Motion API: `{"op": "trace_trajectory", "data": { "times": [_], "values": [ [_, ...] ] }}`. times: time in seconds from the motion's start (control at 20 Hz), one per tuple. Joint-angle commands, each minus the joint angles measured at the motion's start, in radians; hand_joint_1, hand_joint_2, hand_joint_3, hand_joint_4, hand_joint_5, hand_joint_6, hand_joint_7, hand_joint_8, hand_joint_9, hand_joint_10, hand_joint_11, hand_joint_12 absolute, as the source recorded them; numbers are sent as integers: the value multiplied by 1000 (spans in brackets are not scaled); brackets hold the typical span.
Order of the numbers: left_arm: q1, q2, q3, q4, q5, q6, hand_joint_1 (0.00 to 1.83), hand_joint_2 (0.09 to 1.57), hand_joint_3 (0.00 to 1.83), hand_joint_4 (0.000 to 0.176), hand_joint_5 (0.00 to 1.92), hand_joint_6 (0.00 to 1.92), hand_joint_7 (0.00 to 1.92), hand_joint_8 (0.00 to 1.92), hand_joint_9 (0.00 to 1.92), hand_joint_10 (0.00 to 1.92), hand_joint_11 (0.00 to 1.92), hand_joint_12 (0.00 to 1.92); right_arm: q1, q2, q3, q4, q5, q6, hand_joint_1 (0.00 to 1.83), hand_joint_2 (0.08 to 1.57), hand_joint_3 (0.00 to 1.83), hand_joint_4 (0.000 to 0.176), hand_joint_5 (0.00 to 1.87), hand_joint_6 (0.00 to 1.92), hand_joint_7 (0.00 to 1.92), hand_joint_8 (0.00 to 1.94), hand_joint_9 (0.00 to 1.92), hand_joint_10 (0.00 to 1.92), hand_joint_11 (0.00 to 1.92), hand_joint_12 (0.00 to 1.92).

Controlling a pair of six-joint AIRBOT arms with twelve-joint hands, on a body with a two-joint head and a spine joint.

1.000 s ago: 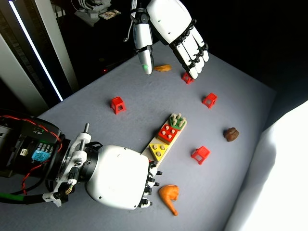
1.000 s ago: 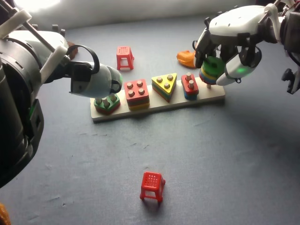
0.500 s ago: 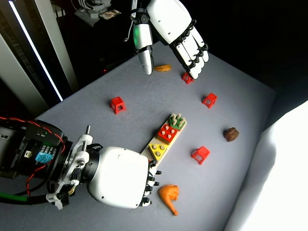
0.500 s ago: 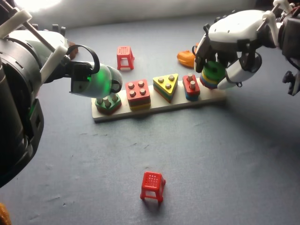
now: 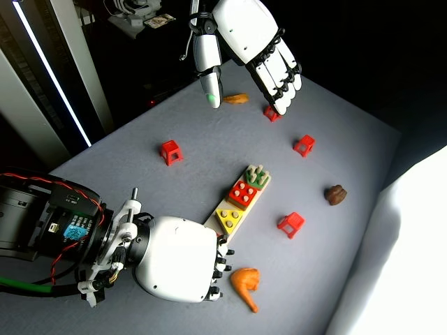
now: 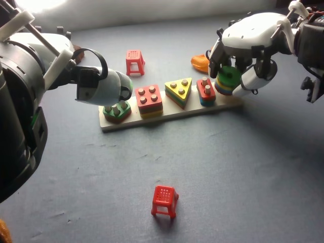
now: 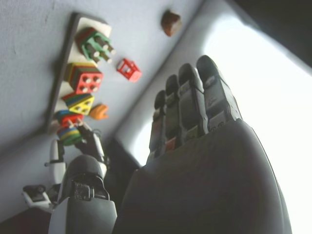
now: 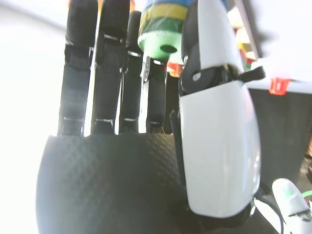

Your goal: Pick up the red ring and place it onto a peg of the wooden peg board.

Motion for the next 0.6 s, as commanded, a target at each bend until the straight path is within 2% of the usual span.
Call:
{"op": "trace_trajectory", "data": {
  "times": [0.0, 0.05, 0.1, 0.25, 0.5, 0.55],
  "values": [
    [-3, 3, 0, 103, 15, 2, 0, 1128, 0, 0, 90, 4, 169, 4, 152, 6, 0, 213, 4, 3, 4, 0, 112, 0, 1117, 1107, 0, 0, 798, 228, 896, 180, 945, 12, 541, 1014],
    [-3, 3, 0, 103, 15, 2, 0, 1140, 2, 0, 116, 9, 195, 10, 174, 11, 0, 255, 3, 1, 5, 0, 116, -1, 1032, 1116, 1, 0, 697, 78, 797, 52, 811, 2, 398, 1031],
    [-3, 3, 0, 103, 15, 2, 0, 1132, 0, 0, 110, 3, 186, 3, 166, 5, 0, 241, 3, 0, 5, 0, 117, -5, 1019, 1074, 0, 0, 663, 26, 764, 14, 767, 0, 348, 1042],
    [-3, 3, 0, 103, 15, 2, 0, 1135, 0, 0, 106, 2, 186, 3, 168, 3, 0, 259, 3, -6, 6, 0, 123, -6, 991, 1055, 0, 0, 600, 0, 664, 0, 644, 0, 203, 1078],
    [-3, 3, 0, 103, 15, 2, 0, 1133, 0, 0, 122, 2, 218, 5, 195, 6, 0, 289, 5, -7, 6, 0, 124, -6, 861, 1034, 0, 0, 543, 0, 583, 0, 560, 0, 126, 1095],
    [-3, 3, 0, 103, 15, 2, 0, 1130, 0, 0, 98, 2, 186, 5, 165, 5, 0, 213, 7, -7, 6, 0, 123, -6, 839, 1022, 0, 0, 548, 5, 589, 5, 566, 5, 123, 1098]
  ]
}}
